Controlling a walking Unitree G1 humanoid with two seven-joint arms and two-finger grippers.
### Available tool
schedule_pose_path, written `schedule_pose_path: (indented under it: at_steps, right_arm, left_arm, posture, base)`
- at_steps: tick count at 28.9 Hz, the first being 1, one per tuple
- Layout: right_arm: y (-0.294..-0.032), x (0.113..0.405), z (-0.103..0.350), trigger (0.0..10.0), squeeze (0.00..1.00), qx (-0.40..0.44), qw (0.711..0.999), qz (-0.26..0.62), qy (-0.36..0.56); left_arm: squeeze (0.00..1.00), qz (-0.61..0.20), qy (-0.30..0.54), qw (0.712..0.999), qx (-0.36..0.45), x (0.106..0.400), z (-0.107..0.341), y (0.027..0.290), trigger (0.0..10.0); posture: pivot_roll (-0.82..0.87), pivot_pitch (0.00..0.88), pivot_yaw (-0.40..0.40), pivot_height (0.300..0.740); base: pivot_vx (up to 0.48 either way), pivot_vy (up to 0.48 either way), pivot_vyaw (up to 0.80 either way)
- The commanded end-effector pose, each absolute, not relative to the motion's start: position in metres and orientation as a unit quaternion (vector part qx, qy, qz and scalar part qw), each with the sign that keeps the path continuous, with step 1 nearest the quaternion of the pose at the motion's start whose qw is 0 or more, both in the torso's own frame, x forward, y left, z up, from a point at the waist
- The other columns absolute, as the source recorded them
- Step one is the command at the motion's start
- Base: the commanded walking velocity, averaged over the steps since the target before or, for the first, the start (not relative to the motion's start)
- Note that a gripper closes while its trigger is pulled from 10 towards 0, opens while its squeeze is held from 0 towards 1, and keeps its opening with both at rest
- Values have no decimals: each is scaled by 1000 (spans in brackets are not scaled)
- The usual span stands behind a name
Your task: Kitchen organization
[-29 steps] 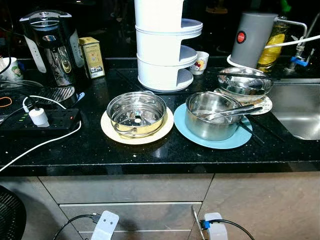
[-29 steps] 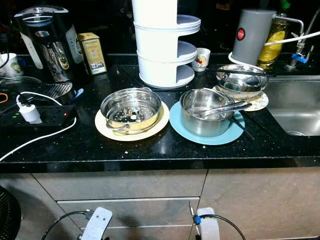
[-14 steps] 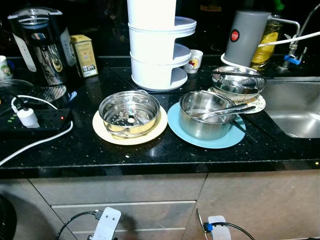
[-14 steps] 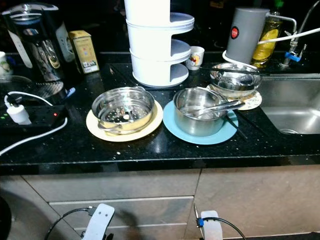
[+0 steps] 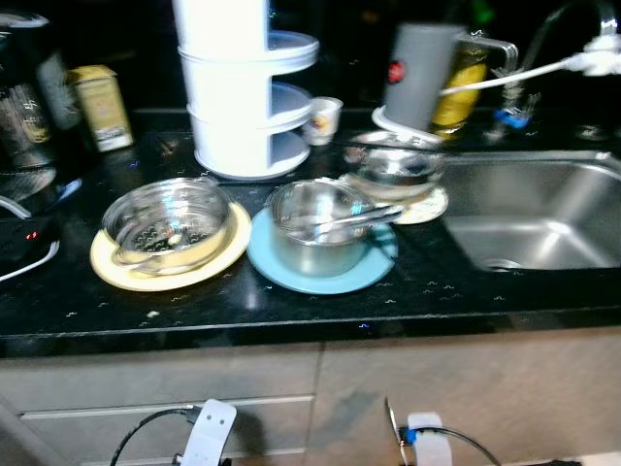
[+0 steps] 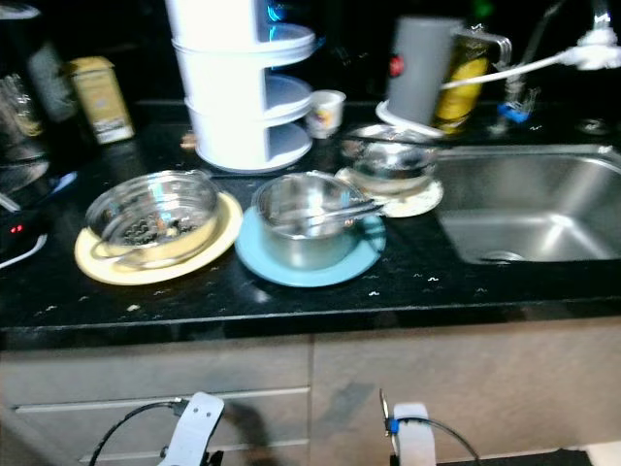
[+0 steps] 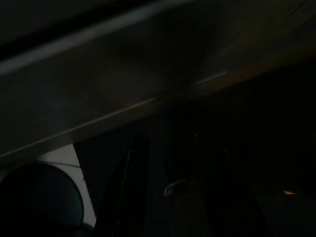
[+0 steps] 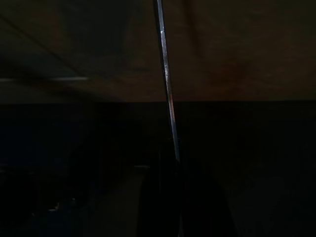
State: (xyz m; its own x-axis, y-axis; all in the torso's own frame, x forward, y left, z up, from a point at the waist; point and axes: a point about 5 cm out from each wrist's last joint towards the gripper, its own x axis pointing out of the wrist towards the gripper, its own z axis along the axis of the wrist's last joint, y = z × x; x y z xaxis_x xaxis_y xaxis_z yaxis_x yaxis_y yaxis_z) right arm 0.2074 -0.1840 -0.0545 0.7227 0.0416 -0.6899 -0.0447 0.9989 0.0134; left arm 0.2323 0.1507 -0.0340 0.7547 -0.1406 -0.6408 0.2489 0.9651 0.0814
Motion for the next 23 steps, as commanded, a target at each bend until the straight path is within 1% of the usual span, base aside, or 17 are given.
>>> schedule_pose_path:
  at_steps: [1,20,23]
  right_arm:
    - [-187,205,-56,10000,0,-10,926,24,376]
    - [-185,206,-55,10000,0,-12,927,29,374]
    - [-186,206,-55,10000,0,-13,927,29,373]
  left_arm:
    - [0,-105,352,926,84,223,-42,152,10000]
    - [0,-99,351,928,79,225,-41,155,10000]
    - [0,-96,352,928,77,225,-42,156,10000]
  posture:
    - [-90,116,-26,740]
    - [-94,117,-30,740]
    - [-94,116,-29,740]
  base:
    - [0,-480,0]
    - [0,-374,0]
    - [0,0,0]
